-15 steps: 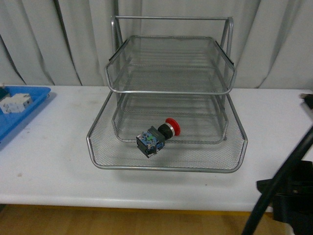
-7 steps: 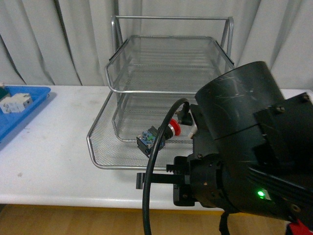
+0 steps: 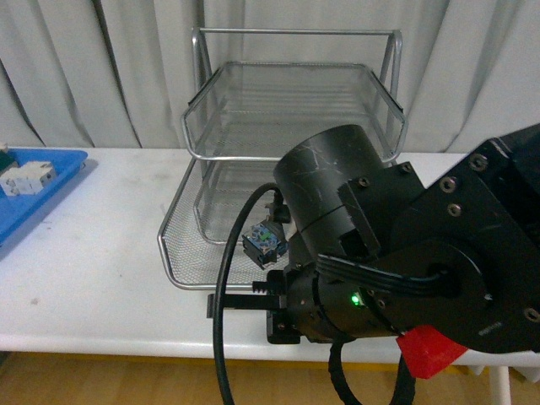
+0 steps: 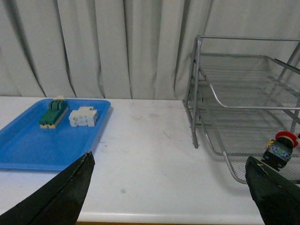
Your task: Place button on rack with both arms
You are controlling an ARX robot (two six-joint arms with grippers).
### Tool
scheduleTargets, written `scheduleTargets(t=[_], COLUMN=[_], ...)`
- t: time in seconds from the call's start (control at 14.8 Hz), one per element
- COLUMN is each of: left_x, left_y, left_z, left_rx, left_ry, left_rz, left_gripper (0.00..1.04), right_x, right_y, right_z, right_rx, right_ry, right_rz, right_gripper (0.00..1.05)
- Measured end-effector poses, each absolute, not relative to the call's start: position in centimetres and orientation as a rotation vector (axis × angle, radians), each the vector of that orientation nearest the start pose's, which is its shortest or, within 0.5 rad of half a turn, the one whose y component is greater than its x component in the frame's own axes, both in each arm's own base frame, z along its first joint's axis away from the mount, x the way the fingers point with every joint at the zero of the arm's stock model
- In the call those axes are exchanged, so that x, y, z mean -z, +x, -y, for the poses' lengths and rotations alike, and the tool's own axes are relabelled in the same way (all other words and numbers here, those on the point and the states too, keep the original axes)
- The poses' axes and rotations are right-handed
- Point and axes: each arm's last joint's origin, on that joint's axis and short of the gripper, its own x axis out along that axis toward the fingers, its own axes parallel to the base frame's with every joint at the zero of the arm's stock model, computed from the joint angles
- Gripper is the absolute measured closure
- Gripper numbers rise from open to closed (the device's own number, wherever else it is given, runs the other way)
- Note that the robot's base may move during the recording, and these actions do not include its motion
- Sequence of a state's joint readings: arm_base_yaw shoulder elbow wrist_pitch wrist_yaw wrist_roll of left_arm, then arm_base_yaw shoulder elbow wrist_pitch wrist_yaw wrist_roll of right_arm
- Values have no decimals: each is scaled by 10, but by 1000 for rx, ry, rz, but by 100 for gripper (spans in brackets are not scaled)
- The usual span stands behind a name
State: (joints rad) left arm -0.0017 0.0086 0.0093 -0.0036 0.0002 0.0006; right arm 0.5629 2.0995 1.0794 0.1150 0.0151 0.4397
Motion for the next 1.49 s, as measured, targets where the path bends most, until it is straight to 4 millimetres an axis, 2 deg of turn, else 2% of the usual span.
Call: scheduleTargets(t=[0.2, 0.34, 0.41, 0.54, 0.81, 0.88, 1.02, 1.15, 1.22, 1.29, 1.35, 1.42, 1.49], left_x=[-166, -166, -166, -166, -166, -166, -166, -166, -166, -166, -166, -166, -166], left_y=[98, 98, 98, 98, 98, 98, 98, 98, 98, 98, 98, 98, 98], left_z=[0, 0, 0, 0, 0, 0, 0, 0, 0, 0, 0, 0, 0], left_rx=[2, 2, 3, -1, 0, 1, 1, 1, 1, 0, 2, 2, -2], left_ry=[0, 0, 1, 1, 0, 0, 1, 0, 0, 0, 0, 1, 0], left_rz=[-3, -3, -2, -4, -3, -2, -3, -3, -3, -3, -4, -1, -4], left_gripper=[7, 7, 7, 7, 7, 7, 7, 7, 7, 7, 7, 7, 7], right_x=[-78, -87, -99, -113, -107, -109, -113, -128, -146, -162, -163, -153, -151], right_y=[350, 366, 387, 404, 417, 413, 386, 358, 332, 307, 299, 281, 262], right_z=[-221, -229, -225, -207, -211, -210, -191, -172, -151, -131, -123, -102, -81], right_rx=[-329, -338, -293, -231, -244, -268, -290, -280, -251, -230, -139, -32, 2], right_ry=[86, 28, 21, 15, -13, 7, 80, 175, 247, 321, 276, 161, 77], right_rz=[-993, -907, -805, -724, -748, -741, -752, -714, -618, -464, -241, -125, -68], right_gripper=[103, 103, 103, 103, 103, 103, 103, 103, 103, 95, 104, 103, 103])
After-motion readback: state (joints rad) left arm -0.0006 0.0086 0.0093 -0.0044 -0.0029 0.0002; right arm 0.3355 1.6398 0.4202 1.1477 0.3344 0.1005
